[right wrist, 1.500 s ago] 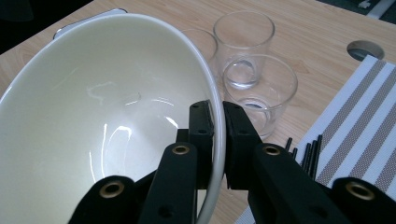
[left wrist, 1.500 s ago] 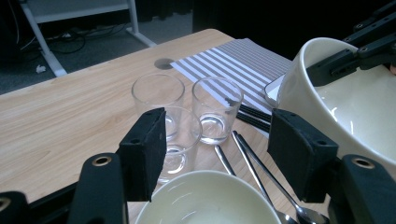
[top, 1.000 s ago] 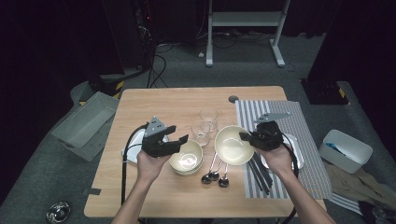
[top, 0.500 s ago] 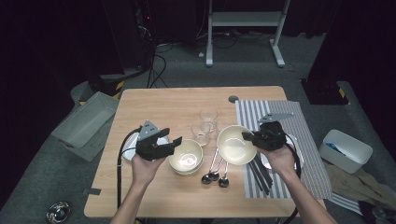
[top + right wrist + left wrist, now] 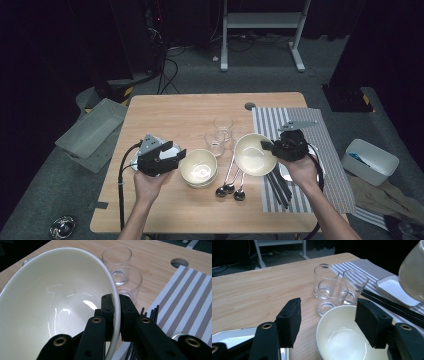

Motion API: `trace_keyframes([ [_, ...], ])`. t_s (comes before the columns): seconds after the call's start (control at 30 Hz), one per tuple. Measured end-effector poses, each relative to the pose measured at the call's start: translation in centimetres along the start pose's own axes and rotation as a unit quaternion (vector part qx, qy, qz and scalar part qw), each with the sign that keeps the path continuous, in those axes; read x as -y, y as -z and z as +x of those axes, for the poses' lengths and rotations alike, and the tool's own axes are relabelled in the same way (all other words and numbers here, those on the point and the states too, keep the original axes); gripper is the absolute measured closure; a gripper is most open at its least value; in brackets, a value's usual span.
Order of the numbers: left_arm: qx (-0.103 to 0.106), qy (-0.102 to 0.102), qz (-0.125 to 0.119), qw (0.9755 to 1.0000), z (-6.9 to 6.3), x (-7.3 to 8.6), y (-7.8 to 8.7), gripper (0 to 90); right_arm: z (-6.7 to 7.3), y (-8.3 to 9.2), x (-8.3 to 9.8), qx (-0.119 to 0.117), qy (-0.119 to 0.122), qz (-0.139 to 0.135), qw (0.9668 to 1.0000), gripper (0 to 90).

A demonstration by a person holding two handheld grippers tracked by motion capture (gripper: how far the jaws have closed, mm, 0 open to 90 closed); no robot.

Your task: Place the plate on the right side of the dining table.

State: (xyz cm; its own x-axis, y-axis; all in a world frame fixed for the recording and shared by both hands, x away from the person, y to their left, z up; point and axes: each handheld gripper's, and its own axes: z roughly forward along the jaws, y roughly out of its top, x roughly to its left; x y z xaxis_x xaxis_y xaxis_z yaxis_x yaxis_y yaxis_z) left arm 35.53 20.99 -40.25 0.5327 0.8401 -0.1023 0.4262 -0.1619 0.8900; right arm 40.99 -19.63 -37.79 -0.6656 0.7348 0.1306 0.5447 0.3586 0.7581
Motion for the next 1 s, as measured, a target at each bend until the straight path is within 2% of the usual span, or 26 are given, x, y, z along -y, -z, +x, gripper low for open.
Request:
trace_keyframes([
  [0.23,-0.009,0.001,0.004,1.0,0.3,0.8,0.3,37.9,-0.2,0.2,0.2,0.003,-0.002,0.001,1.0,83.6],
  [1.0,-0.036,0.031,0.006,0.9988,2.0,3.5,1.8,37.6,-0.9,0.6,0.8,0.013,-0.014,-0.001,0.9998,83.6],
])
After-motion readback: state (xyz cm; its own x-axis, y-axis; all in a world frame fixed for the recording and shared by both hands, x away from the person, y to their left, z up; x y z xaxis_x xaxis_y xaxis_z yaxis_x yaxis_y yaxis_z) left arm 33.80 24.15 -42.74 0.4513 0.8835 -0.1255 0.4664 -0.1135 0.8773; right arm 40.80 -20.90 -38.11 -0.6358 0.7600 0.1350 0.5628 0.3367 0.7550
